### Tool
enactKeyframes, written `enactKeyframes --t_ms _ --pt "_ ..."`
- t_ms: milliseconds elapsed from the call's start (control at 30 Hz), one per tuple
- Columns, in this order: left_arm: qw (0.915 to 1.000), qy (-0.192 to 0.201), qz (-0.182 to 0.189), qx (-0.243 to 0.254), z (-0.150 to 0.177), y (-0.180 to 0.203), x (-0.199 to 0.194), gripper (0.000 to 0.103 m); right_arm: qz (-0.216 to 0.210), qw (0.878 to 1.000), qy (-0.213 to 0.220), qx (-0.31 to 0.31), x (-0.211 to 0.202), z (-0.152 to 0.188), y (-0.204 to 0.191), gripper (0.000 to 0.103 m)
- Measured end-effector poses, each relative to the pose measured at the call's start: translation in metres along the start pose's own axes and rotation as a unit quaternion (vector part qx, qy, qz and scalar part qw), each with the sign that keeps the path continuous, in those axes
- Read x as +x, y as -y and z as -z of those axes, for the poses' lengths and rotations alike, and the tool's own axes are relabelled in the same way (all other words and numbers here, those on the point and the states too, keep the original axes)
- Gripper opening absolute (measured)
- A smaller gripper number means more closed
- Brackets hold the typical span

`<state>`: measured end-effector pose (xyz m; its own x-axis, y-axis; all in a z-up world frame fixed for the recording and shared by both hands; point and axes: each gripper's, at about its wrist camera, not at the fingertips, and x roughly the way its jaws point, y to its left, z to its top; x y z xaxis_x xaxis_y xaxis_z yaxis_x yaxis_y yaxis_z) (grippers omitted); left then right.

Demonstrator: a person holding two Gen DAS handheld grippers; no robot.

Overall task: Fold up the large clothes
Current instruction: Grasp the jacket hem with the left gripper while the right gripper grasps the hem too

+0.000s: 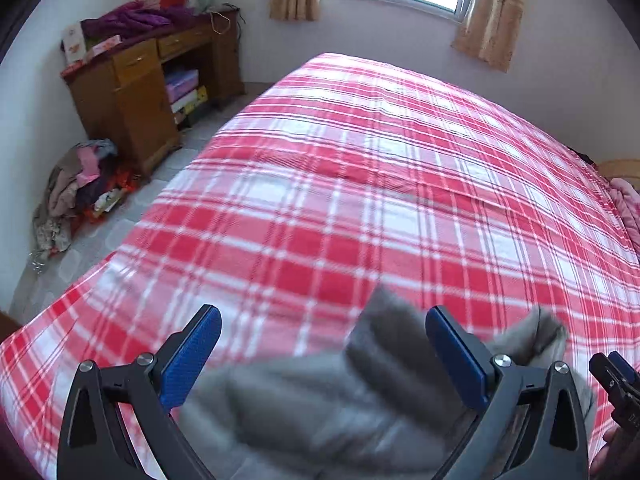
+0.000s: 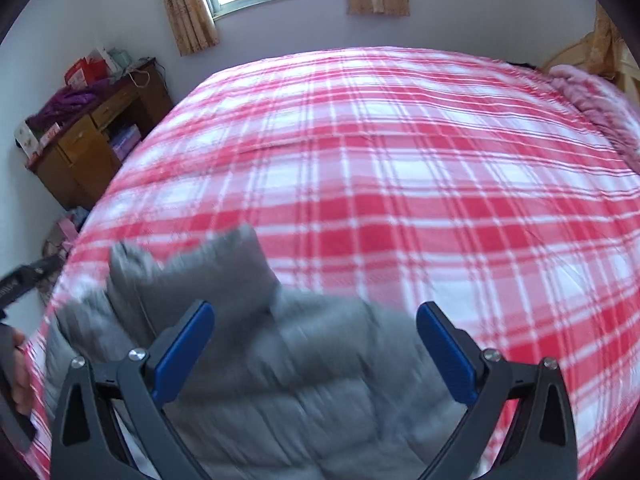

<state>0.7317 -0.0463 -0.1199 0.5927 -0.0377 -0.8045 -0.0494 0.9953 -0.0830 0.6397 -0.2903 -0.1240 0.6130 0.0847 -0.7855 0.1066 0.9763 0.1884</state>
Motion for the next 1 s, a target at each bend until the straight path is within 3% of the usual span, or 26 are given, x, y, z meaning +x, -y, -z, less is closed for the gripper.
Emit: enactKeyframes --t_ms 100,200,233,267,333,367,400,500,567,733,833,1000 --pt "0.9997 -0.026 0.003 0.006 -0.012 0.015 0.035 0.102 -0.013 1.0 0.001 0.015 0.017 -0.022 -0.006 0.103" --pt "0.9988 -0.047 0.001 0.017 -0.008 0.02 0.06 0.102 -0.024 0.999 -0.029 0.026 0.043 -0.032 -0.008 0.103" --pt "0.9985 -0.05 0.006 0.021 -0.005 0.02 0.063 0.097 -0.026 0.999 -0.035 0.026 0.048 -0.032 -0.009 0.103" --pt "0.998 -0.05 0.021 0.031 0.001 0.02 0.064 0.087 -0.025 0.999 -0.043 0.022 0.054 -0.031 -0.011 0.103" --pt "0.9958 -0.062 0.047 0.049 0.008 0.019 0.064 0.036 -0.026 0.998 -0.062 0.004 0.063 -0.026 -0.015 0.099" --pt "0.9938 -0.071 0.062 0.06 0.013 0.019 0.061 0.027 -0.035 0.997 -0.072 -0.008 0.066 -0.022 -0.016 0.079" --pt "0.9929 -0.066 0.073 0.066 0.017 0.017 0.054 0.014 -0.049 0.995 -0.081 -0.02 0.066 -0.018 -0.017 0.052" --pt "0.9924 -0.019 0.08 0.092 0.026 0.014 0.017 0.007 -0.054 0.994 -0.091 -0.039 0.058 -0.007 -0.014 0.016" --pt "0.9912 0.01 0.086 0.101 0.034 0.01 -0.011 0.005 -0.055 0.994 -0.08 -0.051 0.043 0.0 -0.015 0.011" --pt "0.9864 0.072 0.091 0.117 0.066 -0.006 -0.066 0.004 -0.043 0.993 -0.038 -0.099 -0.006 0.021 -0.021 0.008" --pt "0.986 0.089 0.084 0.113 0.088 -0.017 -0.072 0.003 -0.033 0.992 -0.015 -0.123 -0.028 0.04 -0.021 0.007" --pt "0.9923 0.049 0.061 0.095 0.132 -0.026 -0.033 0.003 -0.022 0.992 -0.004 -0.122 -0.029 0.075 -0.01 0.006"
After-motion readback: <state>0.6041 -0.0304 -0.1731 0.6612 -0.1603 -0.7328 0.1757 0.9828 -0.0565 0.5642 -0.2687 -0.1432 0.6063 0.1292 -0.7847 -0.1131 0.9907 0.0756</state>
